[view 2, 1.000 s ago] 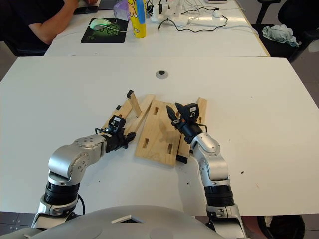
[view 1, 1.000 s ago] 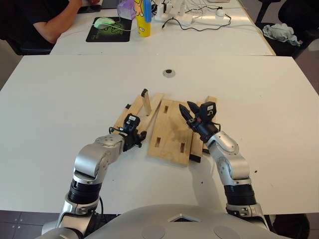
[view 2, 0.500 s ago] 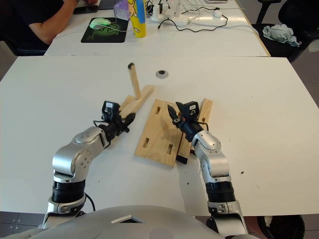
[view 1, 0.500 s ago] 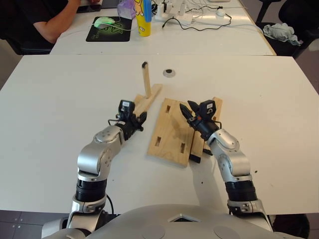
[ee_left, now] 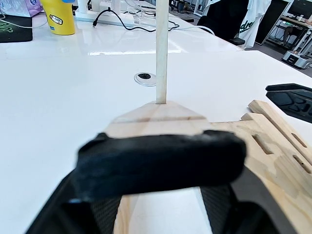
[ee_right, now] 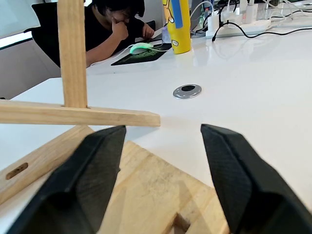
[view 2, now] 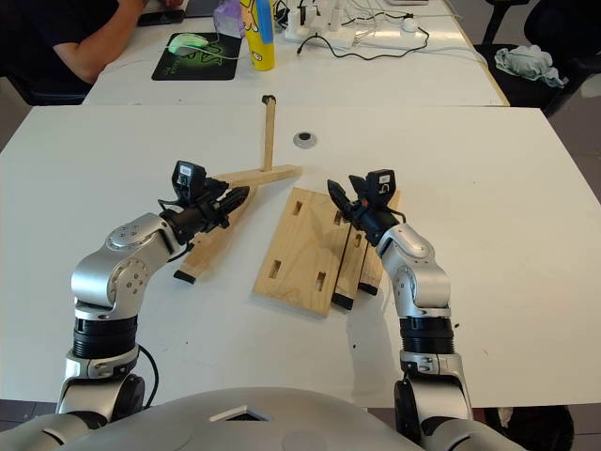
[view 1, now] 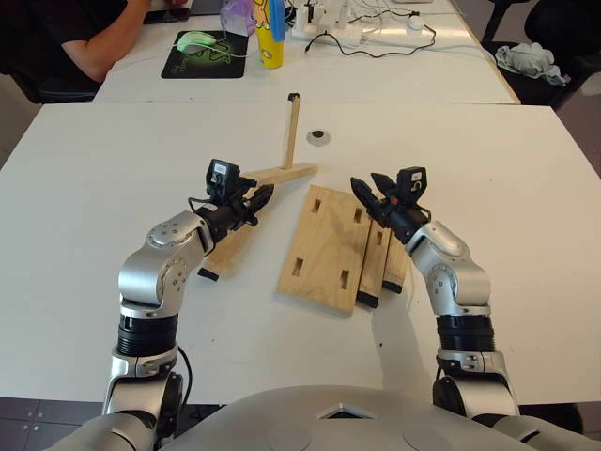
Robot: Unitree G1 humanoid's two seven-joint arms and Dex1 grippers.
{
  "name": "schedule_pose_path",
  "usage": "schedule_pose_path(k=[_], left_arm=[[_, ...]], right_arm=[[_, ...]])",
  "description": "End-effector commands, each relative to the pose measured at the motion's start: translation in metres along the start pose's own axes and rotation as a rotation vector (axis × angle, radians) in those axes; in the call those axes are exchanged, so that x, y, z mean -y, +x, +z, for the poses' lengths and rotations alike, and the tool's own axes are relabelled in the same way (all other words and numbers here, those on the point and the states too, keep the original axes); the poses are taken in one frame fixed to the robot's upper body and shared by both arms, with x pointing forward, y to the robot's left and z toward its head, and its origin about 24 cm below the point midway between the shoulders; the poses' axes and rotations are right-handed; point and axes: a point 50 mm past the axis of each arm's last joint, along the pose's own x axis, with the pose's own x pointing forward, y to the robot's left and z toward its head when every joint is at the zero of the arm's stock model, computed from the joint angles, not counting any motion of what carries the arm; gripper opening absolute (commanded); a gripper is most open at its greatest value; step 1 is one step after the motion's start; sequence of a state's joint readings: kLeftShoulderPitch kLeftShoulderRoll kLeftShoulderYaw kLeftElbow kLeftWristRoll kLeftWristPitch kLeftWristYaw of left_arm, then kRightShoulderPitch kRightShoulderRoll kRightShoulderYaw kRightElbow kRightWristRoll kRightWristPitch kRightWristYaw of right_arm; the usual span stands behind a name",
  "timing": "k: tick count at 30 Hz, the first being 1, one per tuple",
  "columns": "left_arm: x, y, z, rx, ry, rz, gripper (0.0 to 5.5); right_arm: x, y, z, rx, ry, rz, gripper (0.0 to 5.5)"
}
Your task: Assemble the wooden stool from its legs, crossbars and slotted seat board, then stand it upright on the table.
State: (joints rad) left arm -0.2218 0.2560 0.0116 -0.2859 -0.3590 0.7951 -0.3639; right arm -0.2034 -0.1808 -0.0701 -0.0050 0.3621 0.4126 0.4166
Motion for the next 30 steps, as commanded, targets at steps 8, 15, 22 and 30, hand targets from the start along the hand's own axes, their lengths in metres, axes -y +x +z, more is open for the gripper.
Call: schedule_pose_path(k=[8, 15, 22, 30], left_arm=[[0.001, -0.006, -0.003, 0.095, -0.102, -0.052, 2.09], [-0.001, -0.009, -0.026, -0.043, -0.027, -0.047, 2.09], [0.012, -0.011, -0.053, -0.17, 0.052, -0.085, 2.09], [0.01, -0.008, -0.071, -0.263, 0.146, -0.045, 2.09]], right_arm=[[-0.007, -0.008, -0.006, 0.035, 0.295, 0.13, 4.4], [-0.007, -0.011, -0.011, 0.001, 0.331, 0.153, 5.39], [-0.008, -0.011, -0.012, -0.008, 0.313, 0.146, 5.4], [-0.011, -0.01, -0.012, -0.009, 0.31, 0.146, 5.4]])
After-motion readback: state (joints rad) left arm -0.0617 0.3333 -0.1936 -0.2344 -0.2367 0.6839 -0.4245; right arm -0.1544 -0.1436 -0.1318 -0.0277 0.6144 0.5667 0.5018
